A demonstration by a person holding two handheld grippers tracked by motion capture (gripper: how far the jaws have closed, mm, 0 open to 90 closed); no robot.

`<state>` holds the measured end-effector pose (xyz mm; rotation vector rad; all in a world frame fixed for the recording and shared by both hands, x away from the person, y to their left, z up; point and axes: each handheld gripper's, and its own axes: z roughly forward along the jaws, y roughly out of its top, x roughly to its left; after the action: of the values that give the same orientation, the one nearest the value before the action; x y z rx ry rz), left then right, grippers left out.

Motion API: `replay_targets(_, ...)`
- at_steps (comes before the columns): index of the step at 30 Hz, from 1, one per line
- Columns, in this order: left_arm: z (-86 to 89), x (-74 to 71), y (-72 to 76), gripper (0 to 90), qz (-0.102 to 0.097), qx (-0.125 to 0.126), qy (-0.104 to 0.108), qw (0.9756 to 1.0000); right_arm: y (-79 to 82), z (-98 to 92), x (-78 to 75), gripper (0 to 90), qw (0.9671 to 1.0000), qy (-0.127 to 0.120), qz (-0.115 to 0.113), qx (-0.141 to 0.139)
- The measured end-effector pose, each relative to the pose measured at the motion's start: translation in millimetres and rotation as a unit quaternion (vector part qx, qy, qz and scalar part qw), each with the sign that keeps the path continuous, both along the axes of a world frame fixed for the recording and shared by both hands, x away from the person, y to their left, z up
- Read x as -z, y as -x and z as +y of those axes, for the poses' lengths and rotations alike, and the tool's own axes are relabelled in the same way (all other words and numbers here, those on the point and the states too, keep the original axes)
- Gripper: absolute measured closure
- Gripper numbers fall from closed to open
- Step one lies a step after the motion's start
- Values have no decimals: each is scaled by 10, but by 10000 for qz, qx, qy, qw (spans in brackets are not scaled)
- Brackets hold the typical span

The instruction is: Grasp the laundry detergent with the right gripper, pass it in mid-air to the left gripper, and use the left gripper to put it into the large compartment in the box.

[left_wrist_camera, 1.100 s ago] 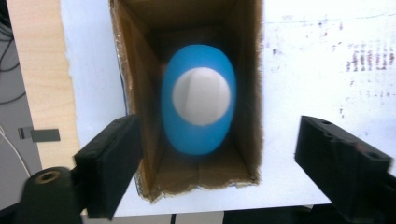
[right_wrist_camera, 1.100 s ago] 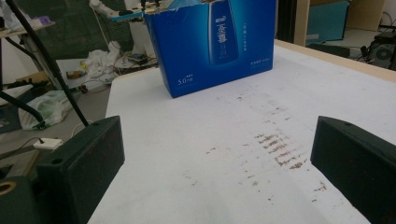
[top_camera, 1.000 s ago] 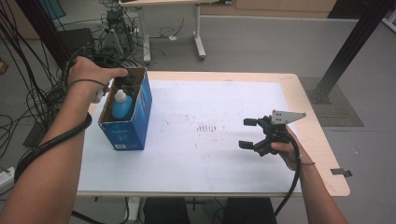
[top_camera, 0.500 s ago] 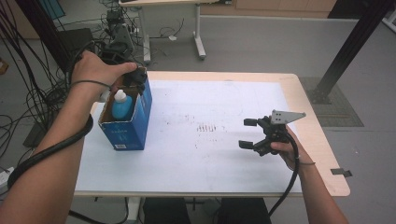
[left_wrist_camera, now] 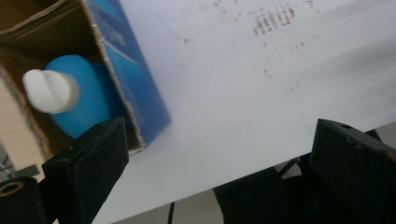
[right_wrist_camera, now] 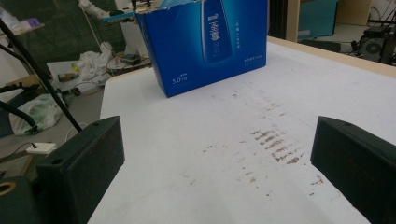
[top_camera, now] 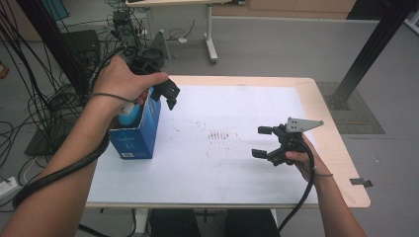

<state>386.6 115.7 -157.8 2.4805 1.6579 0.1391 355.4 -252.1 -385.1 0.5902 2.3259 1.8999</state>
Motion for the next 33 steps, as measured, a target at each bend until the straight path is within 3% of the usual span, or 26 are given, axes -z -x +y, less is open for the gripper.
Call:
replay_targets(6,-173,131,43,48,79,224,99,9997,6,-3,6,28,10000,-7,5,-2)
replay_targets(19,-501,584,156,51,230,537,183,9981,14,-20,62,28,10000,-17,54,26)
replay_targets(33,-575,1075,199,54,219,336,166,9991,27,-58,85,28,9999,13,107,108)
